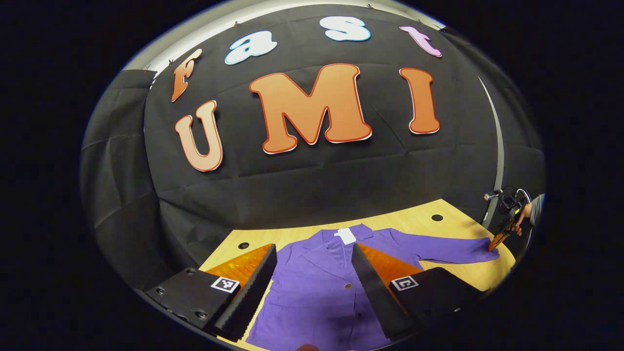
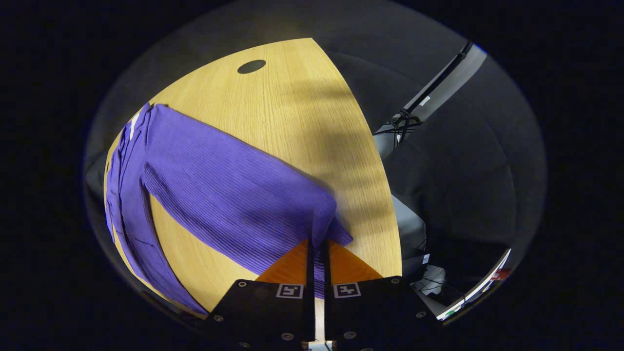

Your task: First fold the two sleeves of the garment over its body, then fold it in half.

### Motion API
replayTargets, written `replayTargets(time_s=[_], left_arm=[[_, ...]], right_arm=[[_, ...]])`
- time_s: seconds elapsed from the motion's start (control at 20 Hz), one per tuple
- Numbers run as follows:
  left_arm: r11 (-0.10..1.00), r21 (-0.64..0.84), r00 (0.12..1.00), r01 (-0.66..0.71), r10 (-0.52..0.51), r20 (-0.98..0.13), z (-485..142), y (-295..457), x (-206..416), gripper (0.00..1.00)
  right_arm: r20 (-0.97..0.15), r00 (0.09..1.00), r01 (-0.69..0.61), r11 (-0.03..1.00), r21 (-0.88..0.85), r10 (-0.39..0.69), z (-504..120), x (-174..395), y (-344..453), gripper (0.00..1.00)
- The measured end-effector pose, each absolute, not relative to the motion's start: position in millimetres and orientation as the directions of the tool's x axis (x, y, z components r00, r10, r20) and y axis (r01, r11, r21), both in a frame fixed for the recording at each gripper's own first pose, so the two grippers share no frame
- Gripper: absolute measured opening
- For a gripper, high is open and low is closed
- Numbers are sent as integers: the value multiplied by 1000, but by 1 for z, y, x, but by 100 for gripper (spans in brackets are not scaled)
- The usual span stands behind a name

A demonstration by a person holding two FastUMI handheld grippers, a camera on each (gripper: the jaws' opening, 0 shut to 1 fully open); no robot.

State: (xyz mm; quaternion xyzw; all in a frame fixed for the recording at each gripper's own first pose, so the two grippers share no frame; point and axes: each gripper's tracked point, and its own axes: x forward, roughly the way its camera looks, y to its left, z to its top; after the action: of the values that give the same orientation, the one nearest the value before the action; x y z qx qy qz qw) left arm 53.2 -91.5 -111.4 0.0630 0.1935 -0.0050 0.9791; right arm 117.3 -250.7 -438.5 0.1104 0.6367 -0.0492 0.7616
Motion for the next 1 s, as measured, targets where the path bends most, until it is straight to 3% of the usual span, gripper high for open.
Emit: replayTargets(time_s=[0.3,0.35,1.0], left_arm=[[995,91,929,31,5,-371,-113,-59,53,97],[996,87,930,34,0,-367,-111,-53,54,100],[999,-1,947,34,-32,-321,-103,59,62,97]], right_arm=[[-959,266,302,936,179,97,-386,130,-229,4],[-957,277,298,939,173,89,-380,130,-226,4],[-898,437,236,957,169,50,-227,162,-115,4]])
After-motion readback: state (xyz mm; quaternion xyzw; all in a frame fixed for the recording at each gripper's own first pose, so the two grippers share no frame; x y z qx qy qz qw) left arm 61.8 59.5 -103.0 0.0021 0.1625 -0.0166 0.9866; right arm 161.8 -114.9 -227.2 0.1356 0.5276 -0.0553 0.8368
